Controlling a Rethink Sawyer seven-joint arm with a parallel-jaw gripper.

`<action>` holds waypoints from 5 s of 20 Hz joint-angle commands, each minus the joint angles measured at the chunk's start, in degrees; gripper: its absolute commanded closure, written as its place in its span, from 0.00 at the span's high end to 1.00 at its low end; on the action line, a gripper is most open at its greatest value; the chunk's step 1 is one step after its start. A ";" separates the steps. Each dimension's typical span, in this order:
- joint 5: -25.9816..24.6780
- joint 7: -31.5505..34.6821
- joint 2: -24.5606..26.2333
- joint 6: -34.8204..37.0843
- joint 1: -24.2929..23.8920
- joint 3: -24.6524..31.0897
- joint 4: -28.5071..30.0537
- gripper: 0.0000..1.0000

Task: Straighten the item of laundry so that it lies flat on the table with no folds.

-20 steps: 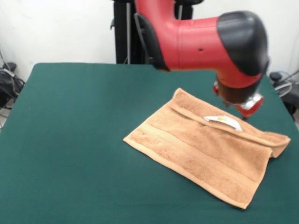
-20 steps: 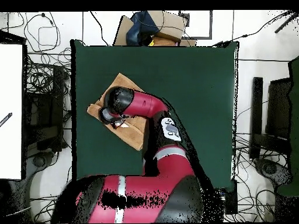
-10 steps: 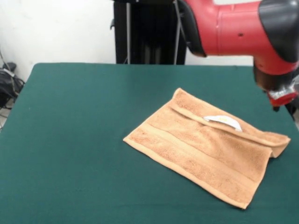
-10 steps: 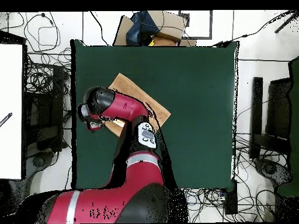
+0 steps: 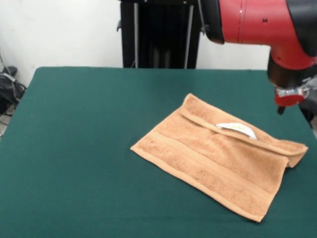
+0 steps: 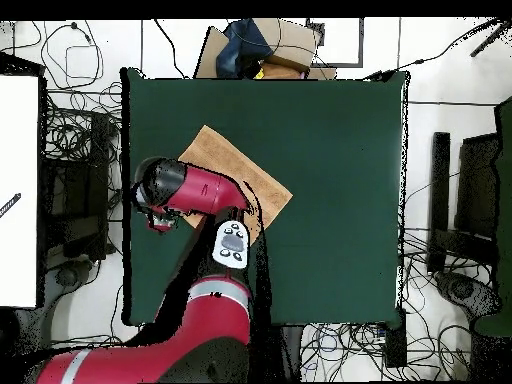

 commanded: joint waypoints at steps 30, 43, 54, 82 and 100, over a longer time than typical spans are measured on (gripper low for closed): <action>22.50 34.69 8.91 -25.29 6.63 -10.05 8.56 1.00; 25.36 39.80 17.16 -21.18 6.68 -15.37 -2.65 1.00; 26.52 37.33 18.69 -19.11 5.10 -16.48 -4.81 1.00; 24.05 33.45 18.67 -14.38 9.28 -13.69 -8.73 1.00; 24.02 32.27 19.18 -7.40 7.65 -16.47 -10.07 0.00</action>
